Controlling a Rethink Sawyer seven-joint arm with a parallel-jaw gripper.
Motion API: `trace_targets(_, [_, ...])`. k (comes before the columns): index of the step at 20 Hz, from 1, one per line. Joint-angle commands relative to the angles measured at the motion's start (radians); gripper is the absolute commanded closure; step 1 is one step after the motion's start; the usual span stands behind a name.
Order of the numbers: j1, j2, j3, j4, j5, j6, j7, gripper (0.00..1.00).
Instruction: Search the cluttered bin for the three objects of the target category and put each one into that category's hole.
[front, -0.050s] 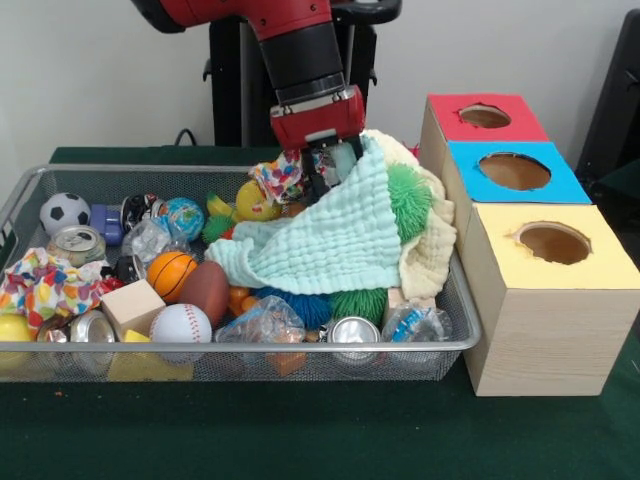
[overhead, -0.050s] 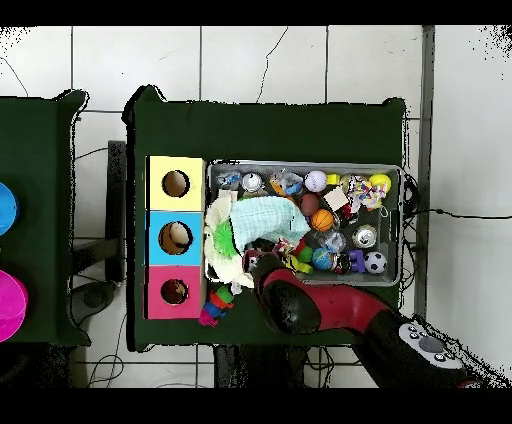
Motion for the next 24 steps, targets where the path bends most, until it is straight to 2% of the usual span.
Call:
trace_targets(1, [-0.036, -0.168, 0.088, 0.095, 0.130, 0.190, 0.173, 0.00])
trace_targets(3, [-0.048, -0.207, 0.118, 0.124, 0.161, 0.207, 0.176, 0.00])
trace_targets(7, [-0.050, -0.240, 0.141, 0.147, 0.203, 0.221, 0.175, 0.00])
trace_targets(11, [-0.045, -0.287, 0.162, 0.152, 0.248, 0.256, 0.163, 0.00])
trace_targets(14, [-0.057, -0.316, 0.206, 0.144, 0.285, 0.280, 0.152, 0.00])
trace_targets(18, [-0.039, -0.268, 0.207, 0.122, 0.301, 0.264, 0.148, 0.00])
trace_targets(24, [0.033, -0.138, 0.110, 0.089, 0.275, 0.172, 0.152, 0.00])
